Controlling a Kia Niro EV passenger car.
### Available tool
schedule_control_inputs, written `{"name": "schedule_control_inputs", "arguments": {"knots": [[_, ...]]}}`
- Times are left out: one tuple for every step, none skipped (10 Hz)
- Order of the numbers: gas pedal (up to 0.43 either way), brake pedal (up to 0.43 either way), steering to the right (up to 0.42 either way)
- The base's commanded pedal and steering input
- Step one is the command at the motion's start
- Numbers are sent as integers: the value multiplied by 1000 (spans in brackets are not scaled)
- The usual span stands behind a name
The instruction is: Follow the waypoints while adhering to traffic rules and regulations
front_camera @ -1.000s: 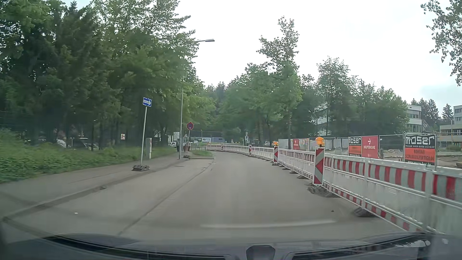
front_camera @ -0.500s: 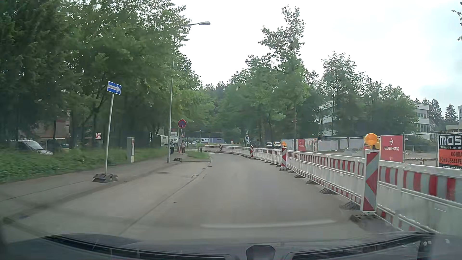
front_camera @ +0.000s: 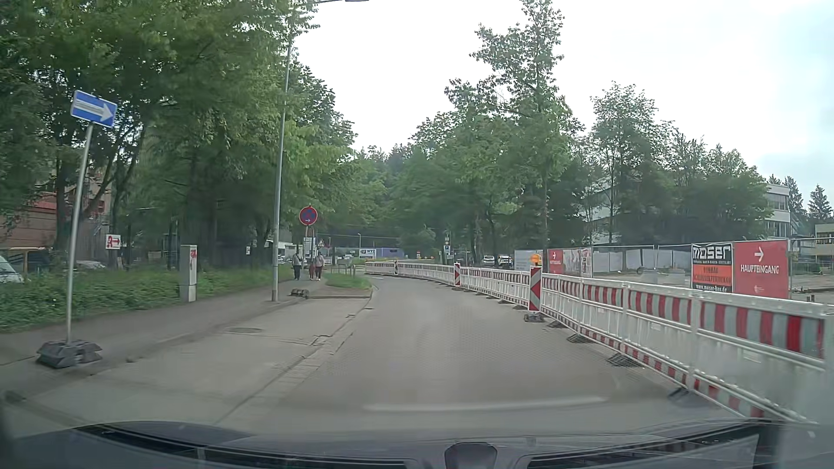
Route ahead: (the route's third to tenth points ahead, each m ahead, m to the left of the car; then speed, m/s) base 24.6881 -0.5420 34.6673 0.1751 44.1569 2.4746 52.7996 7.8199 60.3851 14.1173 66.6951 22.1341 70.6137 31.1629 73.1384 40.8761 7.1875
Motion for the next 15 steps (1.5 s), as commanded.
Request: {"name": "schedule_control_inputs", "arguments": {"knots": [[47, 0, 1], [47, 0, 1], [47, 0, 1], [47, 0, 1], [47, 0, 1], [47, 0, 1], [47, 0, 1], [47, 0, 1], [47, 0, 0], [47, 0, -1], [47, 0, -4], [47, 0, -6], [47, 0, -6], [47, 0, -7], [47, 0, -7]]}}
